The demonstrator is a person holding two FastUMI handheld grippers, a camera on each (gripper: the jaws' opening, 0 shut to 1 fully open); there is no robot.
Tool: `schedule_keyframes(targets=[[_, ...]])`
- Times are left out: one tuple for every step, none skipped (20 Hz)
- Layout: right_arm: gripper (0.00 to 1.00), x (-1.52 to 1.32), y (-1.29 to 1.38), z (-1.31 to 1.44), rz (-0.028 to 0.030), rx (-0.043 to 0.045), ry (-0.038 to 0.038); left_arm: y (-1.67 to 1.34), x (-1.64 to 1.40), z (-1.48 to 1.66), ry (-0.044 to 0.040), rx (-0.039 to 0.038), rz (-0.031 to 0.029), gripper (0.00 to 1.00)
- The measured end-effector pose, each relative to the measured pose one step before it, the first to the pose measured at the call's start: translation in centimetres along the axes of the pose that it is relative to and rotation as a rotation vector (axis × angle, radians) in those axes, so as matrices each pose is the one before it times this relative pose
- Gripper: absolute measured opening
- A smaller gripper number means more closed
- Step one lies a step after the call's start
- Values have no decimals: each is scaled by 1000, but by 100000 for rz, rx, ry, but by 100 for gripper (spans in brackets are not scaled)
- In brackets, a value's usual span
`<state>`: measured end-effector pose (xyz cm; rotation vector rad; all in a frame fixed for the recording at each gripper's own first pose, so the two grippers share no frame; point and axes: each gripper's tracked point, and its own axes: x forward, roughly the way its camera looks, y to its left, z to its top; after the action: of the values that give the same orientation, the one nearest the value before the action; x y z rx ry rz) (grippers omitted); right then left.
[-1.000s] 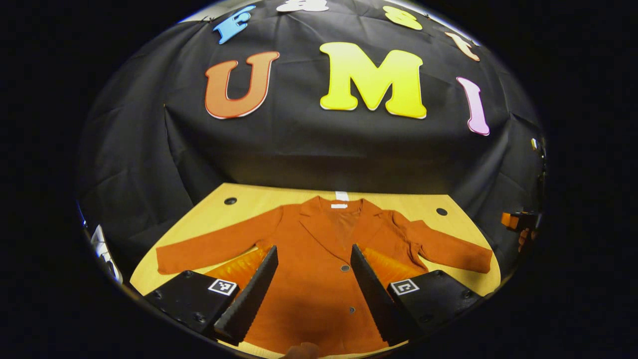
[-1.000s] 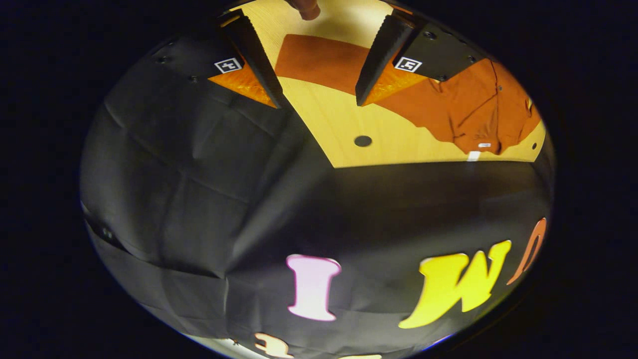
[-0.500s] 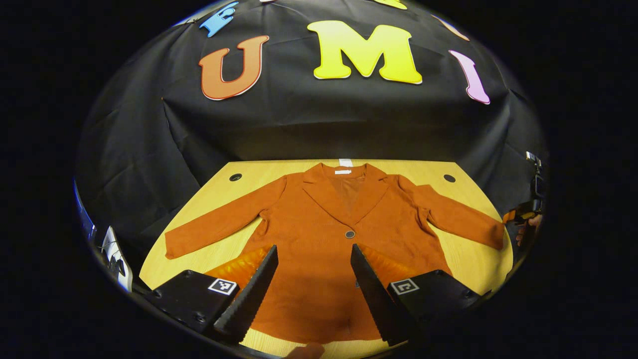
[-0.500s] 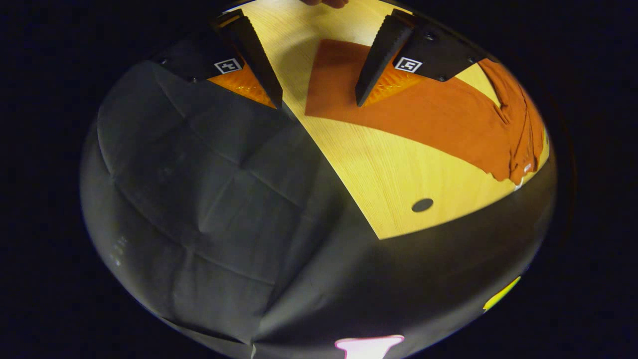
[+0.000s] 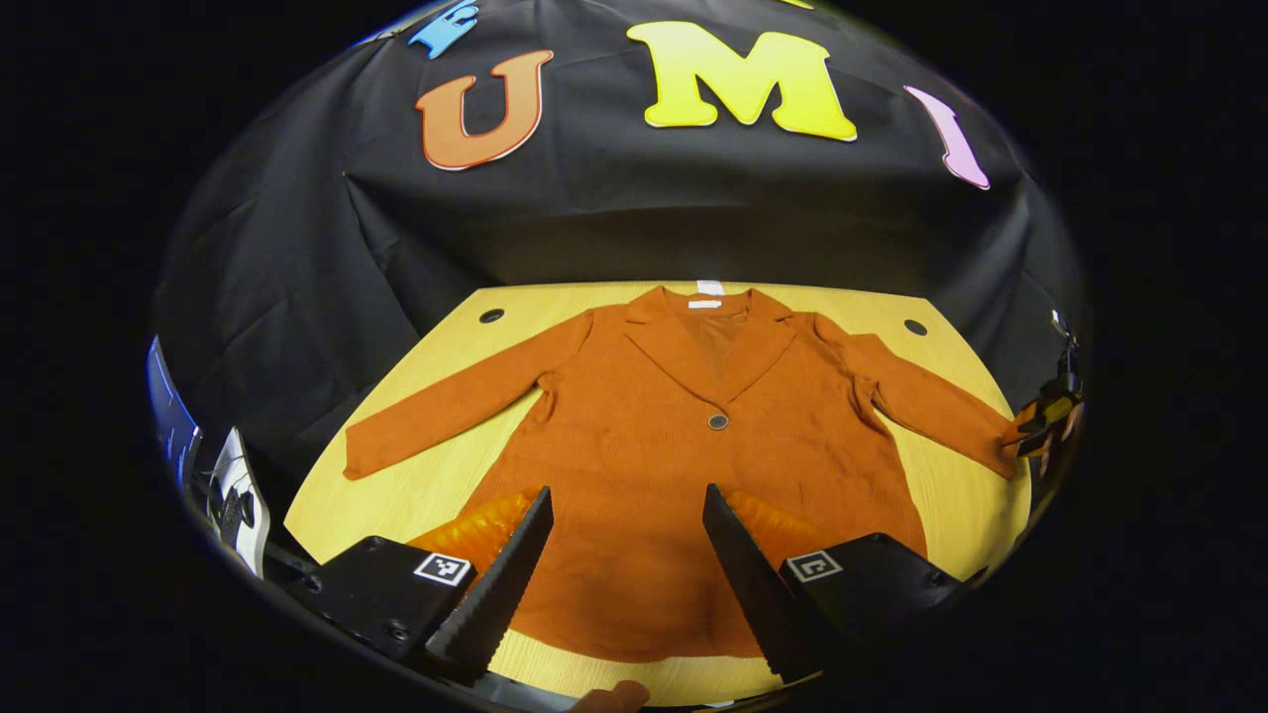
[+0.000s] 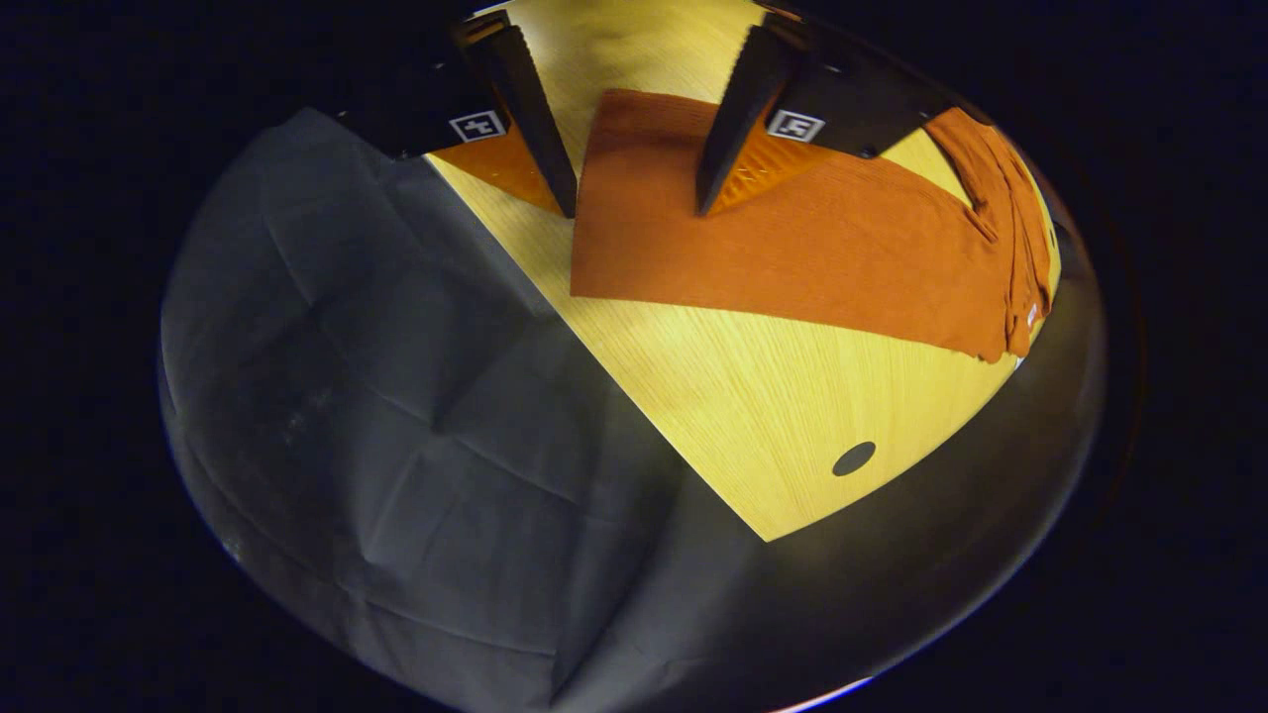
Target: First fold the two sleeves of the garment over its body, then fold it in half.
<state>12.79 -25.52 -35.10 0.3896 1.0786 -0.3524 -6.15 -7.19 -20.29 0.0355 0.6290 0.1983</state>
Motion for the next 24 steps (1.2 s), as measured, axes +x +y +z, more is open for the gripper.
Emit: schedule_keyframes(targets=[[76,-349,115,8,26,3073,5056,-19,96,-439,547,-516,586,99],[74,-85,6,-95,274,891,6383,-79,26,-389,490,-934,228,99],[72,-57,-279,-36,-510,890,4563,-393,16,-526,730,-1355,-90,99],[70,-334,108,-209,1528,646,2770,9,-44,-154,137,-352,437,99],[60,-31,166,234,1821,0,2643,134,-137,-126,-400,109,900,99],[55,-280,-12,-138,2012,-774,2776,319,-4,-186,-539,-176,810,99],[54,132,-469,0,-283,-794,2116,188,-75,-289,145,-475,718,99],[54,1276,-936,-231,-2367,-1940,876,151,-55,-505,864,-601,706,100],[40,-1205,-124,526,1346,278,1141,173,0,-310,800,-852,663,99],[26,-97,-475,39,1627,-523,1634,107,-110,-186,462,-1449,548,99],[26,-23,9,61,774,-118,312,-52,8,3,-209,-812,-309,99],[26,71,295,32,715,-1527,-75,-38,118,68,-388,257,-760,99],[24,41,-70,20,740,-1110,461,1,49,116,-275,630,-208,99],[25,-154,-47,266,830,380,160,63,123,98,-289,587,-554,99],[25,26,91,-224,230,2238,991,-156,139,201,-414,380,-1185,99],[25,33,8,182,21,454,-479,-84,220,258,-819,588,-1355,99],[23,66,21,-232,281,1228,929,-26,130,272,-599,1087,-1549,99],[20,-4,85,119,602,-195,35,115,-14,124,-537,1210,-1514,99],[20,45,64,-174,579,-738,686,384,-57,186,-733,1041,-1162,99],[20,-154,-304,231,-626,-1975,-189,515,3,219,-811,822,-1280,99],[13,-558,149,-144,-11,1001,16,639,-14,134,-575,522,-1102,99],[6,759,-157,-125,-291,-755,-426,726,-11,-105,69,542,-668,99],[6,-344,-2,-246,-669,-94,254,931,-20,-51,441,598,-214,99],[6,-531,285,-265,-229,971,-336,1052,18,127,-99,158,-232,99]])
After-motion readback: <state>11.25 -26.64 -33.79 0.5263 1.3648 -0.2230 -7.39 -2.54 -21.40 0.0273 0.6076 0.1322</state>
